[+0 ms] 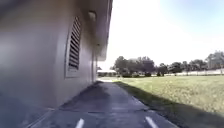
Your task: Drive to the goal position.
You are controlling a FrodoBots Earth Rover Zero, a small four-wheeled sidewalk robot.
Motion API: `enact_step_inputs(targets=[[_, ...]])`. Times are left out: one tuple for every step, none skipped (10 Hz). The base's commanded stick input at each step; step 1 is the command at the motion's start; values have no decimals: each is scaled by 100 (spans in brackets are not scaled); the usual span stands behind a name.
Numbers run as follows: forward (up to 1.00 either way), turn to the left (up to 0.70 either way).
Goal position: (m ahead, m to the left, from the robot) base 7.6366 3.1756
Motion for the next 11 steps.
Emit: enact_step_inputs(targets=[[70,11],[70,0],[70,0],[70,0],[70,0],[70,0],[70,0],[70,0],[70,0],[70,0],[70,0]])
